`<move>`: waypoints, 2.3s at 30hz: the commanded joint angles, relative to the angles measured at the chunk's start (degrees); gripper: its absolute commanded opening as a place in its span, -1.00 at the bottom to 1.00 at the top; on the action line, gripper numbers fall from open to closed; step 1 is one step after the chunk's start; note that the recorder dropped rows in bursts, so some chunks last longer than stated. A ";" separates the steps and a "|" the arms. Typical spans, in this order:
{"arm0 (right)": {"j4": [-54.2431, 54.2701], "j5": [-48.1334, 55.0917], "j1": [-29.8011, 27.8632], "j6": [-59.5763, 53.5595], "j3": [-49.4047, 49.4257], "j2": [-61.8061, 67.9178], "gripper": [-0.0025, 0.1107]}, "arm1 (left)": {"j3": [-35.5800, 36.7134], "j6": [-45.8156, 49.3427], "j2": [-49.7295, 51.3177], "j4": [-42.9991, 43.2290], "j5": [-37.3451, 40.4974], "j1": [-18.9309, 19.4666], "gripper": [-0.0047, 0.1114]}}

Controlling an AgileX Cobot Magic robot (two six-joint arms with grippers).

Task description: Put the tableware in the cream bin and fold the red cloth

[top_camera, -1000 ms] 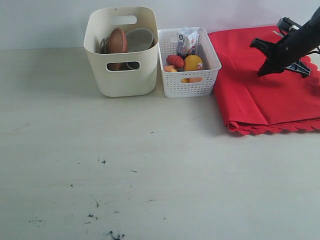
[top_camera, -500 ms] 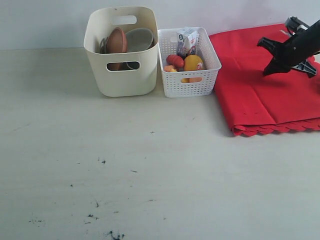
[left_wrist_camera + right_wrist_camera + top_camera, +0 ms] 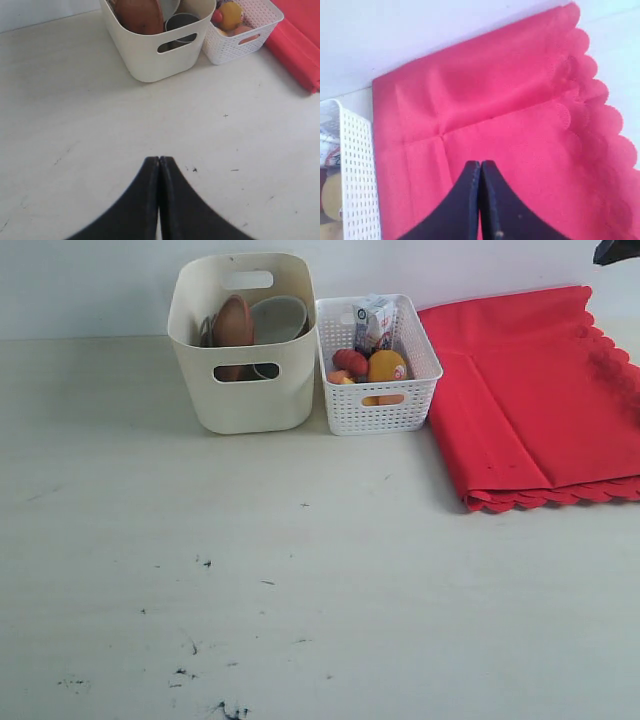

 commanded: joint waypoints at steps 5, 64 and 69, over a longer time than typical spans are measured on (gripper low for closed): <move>-6.65 4.05 3.85 0.15 -0.02 -11.66 -0.96 | 0.20 -0.32 -0.35 -0.79 -3.94 0.22 -0.89; -14.10 -3.10 11.24 -3.44 47.64 -89.08 -0.96 | 6.07 0.85 -24.96 -1.63 -13.42 0.22 -0.90; -14.10 -5.03 11.24 -4.85 56.11 -97.22 -0.96 | 9.37 0.85 -24.96 -1.63 -17.18 0.22 -0.90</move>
